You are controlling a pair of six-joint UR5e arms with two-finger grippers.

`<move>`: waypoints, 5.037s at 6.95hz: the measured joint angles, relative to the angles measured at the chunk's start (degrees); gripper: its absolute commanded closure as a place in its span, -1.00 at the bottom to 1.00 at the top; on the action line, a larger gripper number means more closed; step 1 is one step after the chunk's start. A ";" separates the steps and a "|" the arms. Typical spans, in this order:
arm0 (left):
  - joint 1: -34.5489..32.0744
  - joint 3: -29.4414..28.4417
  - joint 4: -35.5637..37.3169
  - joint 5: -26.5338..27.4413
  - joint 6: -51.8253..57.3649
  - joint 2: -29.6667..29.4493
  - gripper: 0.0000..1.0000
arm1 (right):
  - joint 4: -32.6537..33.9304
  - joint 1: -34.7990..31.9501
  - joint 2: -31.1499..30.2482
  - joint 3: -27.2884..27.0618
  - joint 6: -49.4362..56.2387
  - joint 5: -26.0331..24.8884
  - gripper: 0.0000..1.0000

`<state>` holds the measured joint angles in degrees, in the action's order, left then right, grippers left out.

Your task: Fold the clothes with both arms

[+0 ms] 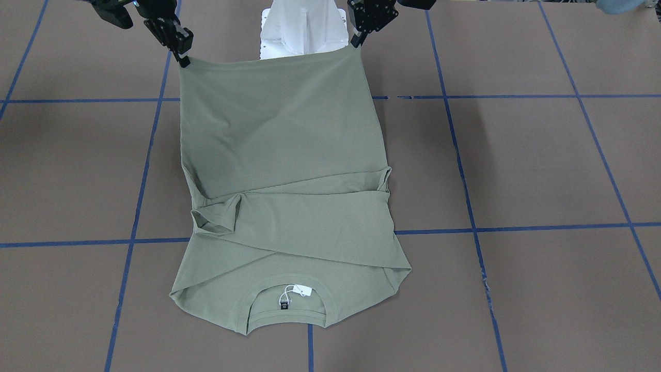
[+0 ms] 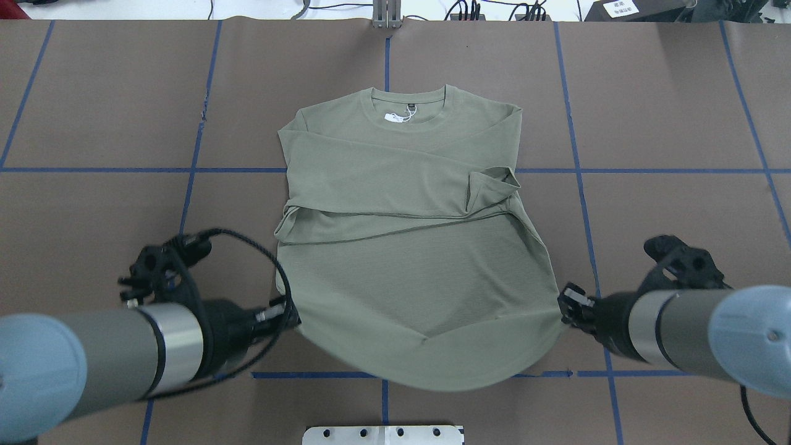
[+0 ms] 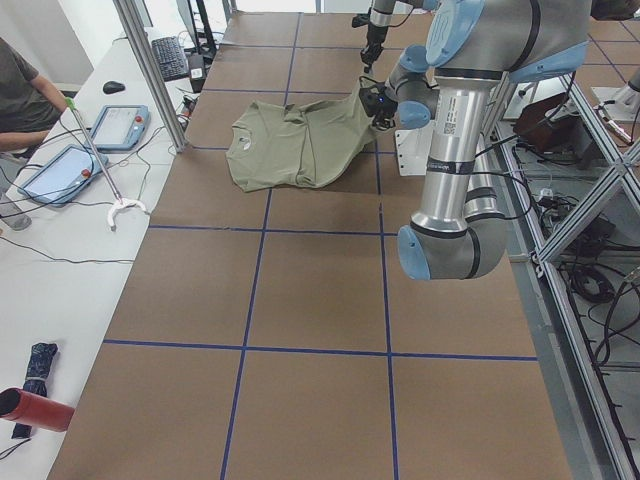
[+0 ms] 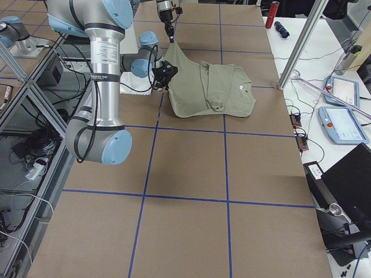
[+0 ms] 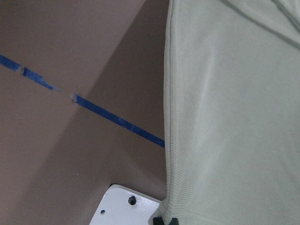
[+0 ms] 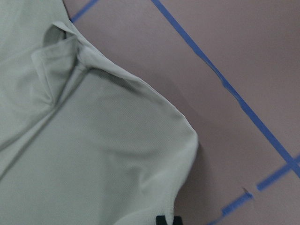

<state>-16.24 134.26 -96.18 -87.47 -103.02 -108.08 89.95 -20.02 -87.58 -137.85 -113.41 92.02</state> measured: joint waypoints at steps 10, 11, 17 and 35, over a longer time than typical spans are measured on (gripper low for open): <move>-26.25 -58.73 -39.42 -2.61 22.68 -15.71 1.00 | -15.26 -28.53 39.62 65.44 31.81 7.51 1.00; -26.32 -59.76 -39.91 -2.58 23.43 -15.91 1.00 | -17.29 -28.74 40.28 68.49 32.17 7.60 1.00; -26.41 -60.78 -40.57 -2.70 24.09 -17.18 0.22 | -19.95 -29.78 41.20 72.22 32.13 7.44 0.30; -28.30 -60.12 -41.57 -3.05 26.33 -16.55 0.10 | -21.48 -15.97 13.19 40.19 8.77 9.49 1.00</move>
<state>-44.54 74.14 -137.75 -90.53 -76.69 -124.63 68.47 -35.99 -74.39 -97.66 -104.64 101.50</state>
